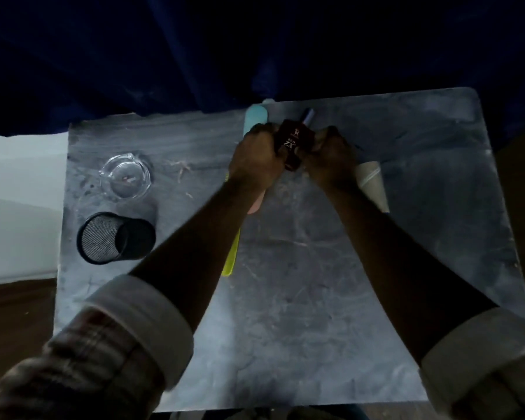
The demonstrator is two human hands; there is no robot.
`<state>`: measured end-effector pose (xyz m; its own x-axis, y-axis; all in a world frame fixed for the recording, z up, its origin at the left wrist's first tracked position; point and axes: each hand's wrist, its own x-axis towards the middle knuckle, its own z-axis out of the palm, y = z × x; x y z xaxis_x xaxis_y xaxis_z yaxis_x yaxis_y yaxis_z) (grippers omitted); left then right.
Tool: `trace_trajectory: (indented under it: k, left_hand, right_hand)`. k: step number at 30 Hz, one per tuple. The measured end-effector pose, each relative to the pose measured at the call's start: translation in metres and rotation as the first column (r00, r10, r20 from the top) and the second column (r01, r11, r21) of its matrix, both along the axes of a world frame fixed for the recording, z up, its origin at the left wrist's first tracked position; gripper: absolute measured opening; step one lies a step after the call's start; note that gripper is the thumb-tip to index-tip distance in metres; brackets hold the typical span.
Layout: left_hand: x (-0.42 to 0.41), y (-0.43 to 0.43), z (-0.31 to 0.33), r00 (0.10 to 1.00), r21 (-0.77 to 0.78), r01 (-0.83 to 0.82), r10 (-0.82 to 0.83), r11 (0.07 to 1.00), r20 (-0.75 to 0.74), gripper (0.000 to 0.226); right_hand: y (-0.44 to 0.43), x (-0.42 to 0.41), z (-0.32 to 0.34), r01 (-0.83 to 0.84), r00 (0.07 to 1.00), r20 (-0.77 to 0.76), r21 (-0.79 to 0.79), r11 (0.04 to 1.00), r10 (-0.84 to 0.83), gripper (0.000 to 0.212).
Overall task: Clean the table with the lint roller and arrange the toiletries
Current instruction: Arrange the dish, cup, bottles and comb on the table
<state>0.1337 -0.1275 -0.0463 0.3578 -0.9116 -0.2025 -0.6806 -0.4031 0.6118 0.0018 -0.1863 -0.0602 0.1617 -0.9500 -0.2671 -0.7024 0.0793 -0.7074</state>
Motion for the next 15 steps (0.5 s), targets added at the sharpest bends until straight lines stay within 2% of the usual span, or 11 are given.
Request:
trace_trajectory:
  k: [4, 7, 8, 12, 15]
  left_hand:
    - [-0.006, -0.018, -0.002, 0.996, 0.142, -0.021, 0.009, 0.990, 0.083, 0.036]
    - [-0.007, -0.020, 0.000, 0.996, 0.108, -0.090, 0.088, 0.990, 0.023, 0.040]
    - [-0.007, -0.020, -0.002, 0.994, 0.077, -0.108, 0.110, 0.991, -0.026, 0.042]
    - [-0.011, -0.005, -0.005, 0.965, -0.023, -0.151, 0.142, 0.988, -0.219, 0.056]
    - [-0.013, 0.016, -0.006, 0.913, -0.185, -0.281, 0.203, 0.942, -0.355, 0.045]
  right_hand:
    - [-0.005, -0.002, -0.017, -0.022, 0.999, 0.033, 0.029, 0.999, 0.021, 0.059]
    - [-0.015, -0.009, -0.047, -0.048, 0.995, 0.087, 0.108, 0.993, 0.038, 0.079]
    - [-0.018, -0.010, -0.049, -0.054, 0.991, 0.129, 0.141, 0.989, 0.035, 0.078]
    - [-0.008, -0.015, -0.017, -0.035, 0.953, 0.303, 0.162, 0.986, -0.016, 0.042]
    - [0.001, -0.014, 0.006, -0.108, 0.941, 0.333, 0.120, 0.987, 0.062, 0.041]
